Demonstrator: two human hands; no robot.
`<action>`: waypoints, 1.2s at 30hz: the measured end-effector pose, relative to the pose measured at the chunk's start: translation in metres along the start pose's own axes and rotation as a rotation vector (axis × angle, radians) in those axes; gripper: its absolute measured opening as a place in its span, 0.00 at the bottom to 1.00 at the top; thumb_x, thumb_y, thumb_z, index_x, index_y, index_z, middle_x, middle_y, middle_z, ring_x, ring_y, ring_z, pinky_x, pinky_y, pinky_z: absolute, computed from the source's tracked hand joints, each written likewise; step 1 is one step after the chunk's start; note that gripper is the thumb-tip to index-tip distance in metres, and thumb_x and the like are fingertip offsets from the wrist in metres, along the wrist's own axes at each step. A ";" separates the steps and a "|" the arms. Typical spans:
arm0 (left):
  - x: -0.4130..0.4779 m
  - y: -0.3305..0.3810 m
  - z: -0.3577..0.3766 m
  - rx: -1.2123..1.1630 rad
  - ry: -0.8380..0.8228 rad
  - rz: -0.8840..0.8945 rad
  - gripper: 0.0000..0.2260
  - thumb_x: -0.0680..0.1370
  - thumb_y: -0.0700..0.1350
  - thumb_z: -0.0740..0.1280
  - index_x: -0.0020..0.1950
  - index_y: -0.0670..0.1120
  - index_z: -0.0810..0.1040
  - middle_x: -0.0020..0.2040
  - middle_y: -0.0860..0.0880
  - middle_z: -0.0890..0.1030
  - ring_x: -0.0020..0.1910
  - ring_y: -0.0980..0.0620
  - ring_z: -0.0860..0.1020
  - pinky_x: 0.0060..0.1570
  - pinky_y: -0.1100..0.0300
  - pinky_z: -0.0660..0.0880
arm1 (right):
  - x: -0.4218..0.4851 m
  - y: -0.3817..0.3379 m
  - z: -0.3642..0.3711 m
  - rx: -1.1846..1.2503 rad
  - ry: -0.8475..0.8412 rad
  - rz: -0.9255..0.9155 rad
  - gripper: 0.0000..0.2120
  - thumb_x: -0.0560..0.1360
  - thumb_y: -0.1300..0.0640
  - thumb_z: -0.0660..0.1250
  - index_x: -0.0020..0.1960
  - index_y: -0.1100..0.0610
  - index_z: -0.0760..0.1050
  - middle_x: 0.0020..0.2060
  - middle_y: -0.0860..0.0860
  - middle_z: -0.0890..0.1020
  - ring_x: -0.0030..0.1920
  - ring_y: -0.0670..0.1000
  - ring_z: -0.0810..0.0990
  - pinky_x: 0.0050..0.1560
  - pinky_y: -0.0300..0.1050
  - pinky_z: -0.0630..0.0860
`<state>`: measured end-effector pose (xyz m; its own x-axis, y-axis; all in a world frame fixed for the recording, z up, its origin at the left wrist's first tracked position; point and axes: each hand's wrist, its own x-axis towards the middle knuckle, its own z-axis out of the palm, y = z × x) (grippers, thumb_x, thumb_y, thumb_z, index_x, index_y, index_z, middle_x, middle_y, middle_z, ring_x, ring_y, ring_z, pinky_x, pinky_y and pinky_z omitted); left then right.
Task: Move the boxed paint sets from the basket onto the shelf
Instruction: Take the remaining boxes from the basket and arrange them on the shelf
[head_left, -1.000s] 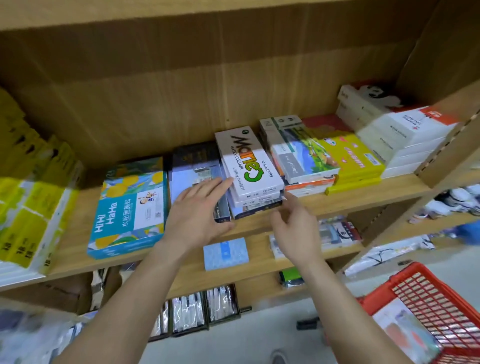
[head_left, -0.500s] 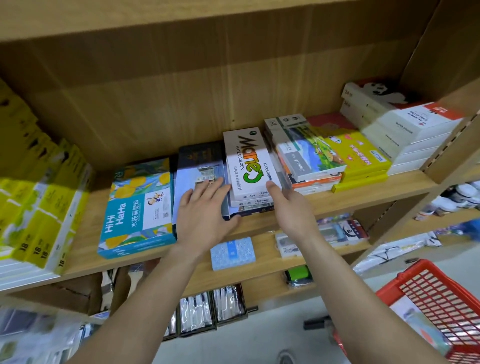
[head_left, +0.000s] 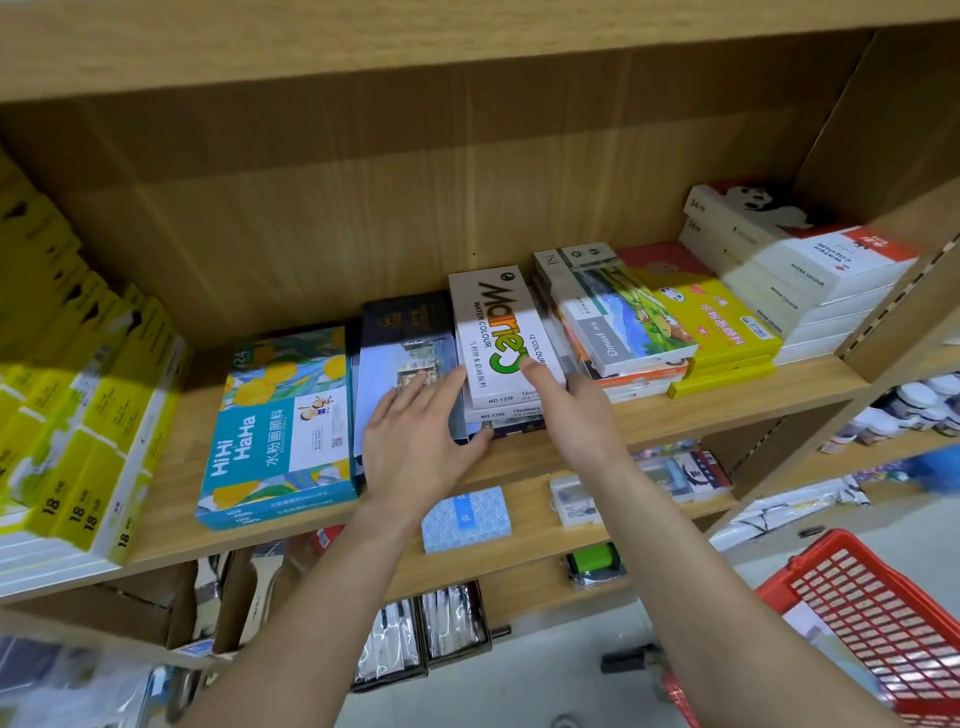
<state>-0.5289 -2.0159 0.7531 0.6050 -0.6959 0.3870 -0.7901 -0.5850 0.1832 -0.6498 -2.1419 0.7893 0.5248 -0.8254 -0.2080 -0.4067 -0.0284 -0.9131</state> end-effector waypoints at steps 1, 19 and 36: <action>-0.001 -0.001 0.000 -0.004 0.007 0.001 0.34 0.71 0.66 0.70 0.74 0.53 0.72 0.64 0.50 0.83 0.69 0.47 0.76 0.68 0.48 0.70 | -0.001 -0.001 0.001 0.002 0.002 -0.007 0.25 0.66 0.25 0.62 0.47 0.45 0.75 0.51 0.49 0.81 0.61 0.56 0.77 0.64 0.59 0.73; -0.002 -0.040 -0.011 -0.114 0.026 0.028 0.34 0.67 0.70 0.67 0.70 0.58 0.70 0.61 0.55 0.84 0.58 0.52 0.82 0.55 0.54 0.78 | 0.013 -0.018 0.026 0.161 -0.018 0.097 0.19 0.68 0.40 0.71 0.50 0.53 0.81 0.41 0.45 0.88 0.48 0.49 0.85 0.43 0.47 0.77; -0.018 -0.086 -0.045 -0.268 -0.048 -0.299 0.16 0.80 0.46 0.65 0.69 0.48 0.77 0.64 0.47 0.81 0.65 0.43 0.74 0.62 0.48 0.71 | -0.001 -0.050 0.001 0.513 -0.048 -0.009 0.21 0.67 0.45 0.77 0.52 0.52 0.72 0.36 0.48 0.89 0.37 0.49 0.89 0.33 0.52 0.84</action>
<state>-0.4762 -1.9348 0.7707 0.8108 -0.5341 0.2396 -0.5728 -0.6397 0.5125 -0.6293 -2.1392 0.8351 0.5655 -0.7991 -0.2043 0.0112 0.2551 -0.9668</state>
